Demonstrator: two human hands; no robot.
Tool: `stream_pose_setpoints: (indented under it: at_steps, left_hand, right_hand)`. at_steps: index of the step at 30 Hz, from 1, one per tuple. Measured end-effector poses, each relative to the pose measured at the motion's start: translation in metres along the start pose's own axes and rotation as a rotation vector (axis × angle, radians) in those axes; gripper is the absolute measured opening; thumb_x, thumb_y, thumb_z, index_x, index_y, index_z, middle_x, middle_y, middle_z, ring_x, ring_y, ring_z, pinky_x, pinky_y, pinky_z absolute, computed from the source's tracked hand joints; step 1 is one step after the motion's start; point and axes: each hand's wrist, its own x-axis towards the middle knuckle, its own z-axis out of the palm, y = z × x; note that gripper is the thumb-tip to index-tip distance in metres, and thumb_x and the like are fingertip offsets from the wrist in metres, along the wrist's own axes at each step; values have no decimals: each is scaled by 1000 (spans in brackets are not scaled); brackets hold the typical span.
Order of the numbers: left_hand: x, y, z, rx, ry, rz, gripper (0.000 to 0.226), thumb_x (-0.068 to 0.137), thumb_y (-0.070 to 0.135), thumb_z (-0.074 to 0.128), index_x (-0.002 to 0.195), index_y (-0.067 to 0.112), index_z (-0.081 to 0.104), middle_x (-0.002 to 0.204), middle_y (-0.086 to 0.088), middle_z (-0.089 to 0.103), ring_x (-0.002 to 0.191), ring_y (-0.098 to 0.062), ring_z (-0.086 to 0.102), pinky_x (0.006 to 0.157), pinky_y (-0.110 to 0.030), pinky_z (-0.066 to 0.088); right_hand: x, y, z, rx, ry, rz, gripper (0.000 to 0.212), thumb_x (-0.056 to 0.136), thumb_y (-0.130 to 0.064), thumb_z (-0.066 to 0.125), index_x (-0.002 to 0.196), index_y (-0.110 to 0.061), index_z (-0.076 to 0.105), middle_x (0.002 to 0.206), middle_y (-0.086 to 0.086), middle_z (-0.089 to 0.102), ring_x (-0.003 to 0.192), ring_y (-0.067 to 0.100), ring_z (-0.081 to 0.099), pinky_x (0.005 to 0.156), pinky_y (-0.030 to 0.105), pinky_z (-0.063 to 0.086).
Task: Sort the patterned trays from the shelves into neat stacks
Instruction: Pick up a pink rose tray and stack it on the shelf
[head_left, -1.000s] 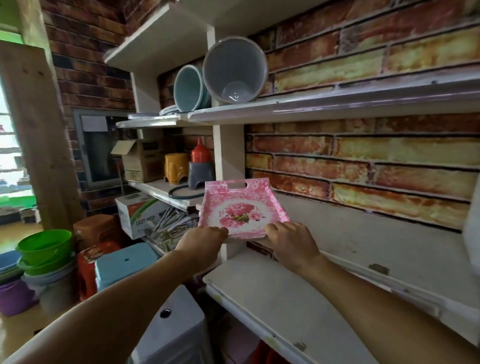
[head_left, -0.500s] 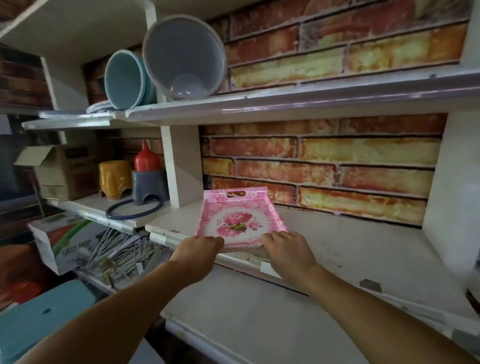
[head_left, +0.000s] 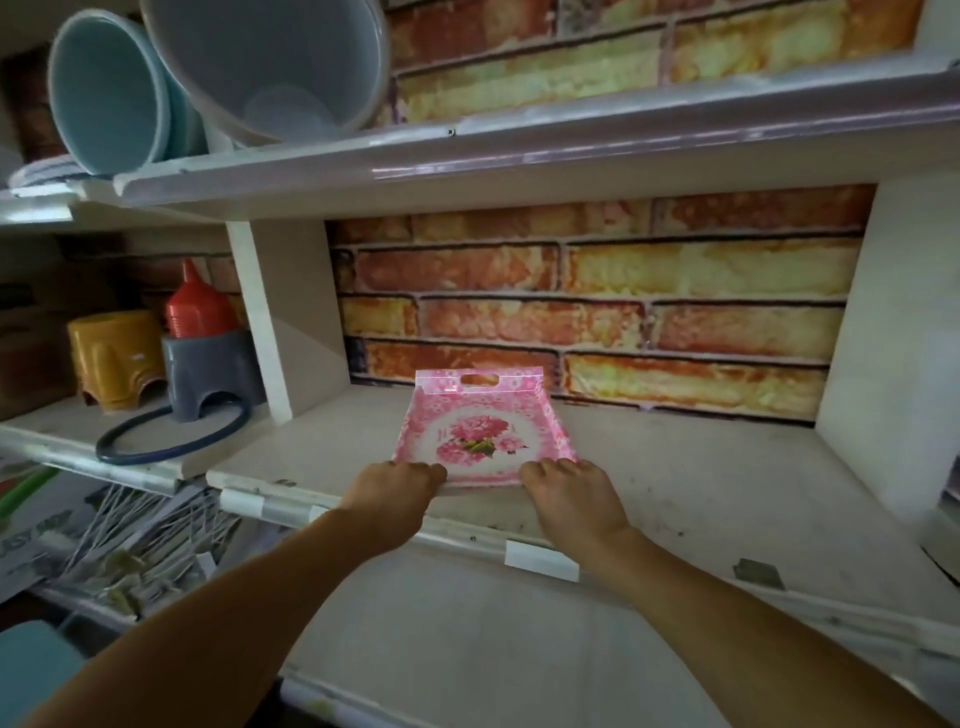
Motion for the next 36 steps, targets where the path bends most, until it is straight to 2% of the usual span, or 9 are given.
stream_pose_setpoints:
  at_steps: [11, 20, 23, 28, 31, 36]
  left_hand:
    - [50, -42, 58, -73, 23, 184, 29, 94, 15, 43, 120, 26, 48, 114, 0, 63, 98, -25, 64, 78, -34, 49]
    - [70, -68, 98, -131, 66, 278, 37, 91, 10, 41, 123, 28, 48, 118, 2, 63, 103, -23, 63, 84, -35, 49]
    - [73, -73, 108, -142, 74, 292, 37, 92, 12, 41, 124, 28, 47, 120, 2, 62, 106, -22, 62, 85, -34, 49]
    - [78, -72, 116, -140, 64, 310, 35, 91, 10, 42, 122, 25, 47, 117, 1, 63, 103, -23, 63, 81, -34, 49]
    - [81, -72, 118, -134, 58, 313, 38, 89, 8, 42, 122, 25, 48, 116, 1, 64, 103, -23, 63, 81, -34, 49]
    - [83, -73, 118, -125, 47, 324, 41, 87, 6, 42, 123, 24, 48, 117, 1, 63, 104, -23, 63, 82, -33, 49]
  right_hand:
    - [17, -30, 48, -117, -115, 152, 29, 41, -1, 74, 65, -15, 66, 49, 0, 56, 39, 18, 53, 43, 22, 42]
    - [29, -57, 76, -178, -143, 219, 22, 44, -7, 74, 62, -17, 66, 49, 0, 57, 40, 18, 55, 44, 22, 44]
    - [32, -62, 84, -201, -128, 223, 11, 55, -12, 63, 63, -18, 66, 51, -1, 58, 42, 17, 56, 45, 22, 45]
    - [32, -61, 89, -211, -126, 245, 15, 62, -14, 54, 66, -18, 68, 53, 0, 60, 44, 18, 58, 47, 23, 46]
    - [33, -63, 90, -215, -143, 250, 15, 53, -12, 61, 66, -17, 68, 53, 1, 60, 44, 18, 58, 47, 22, 46]
    - [32, -64, 93, -205, -156, 258, 21, 50, -12, 70, 70, -16, 69, 57, 1, 63, 47, 19, 60, 48, 24, 48]
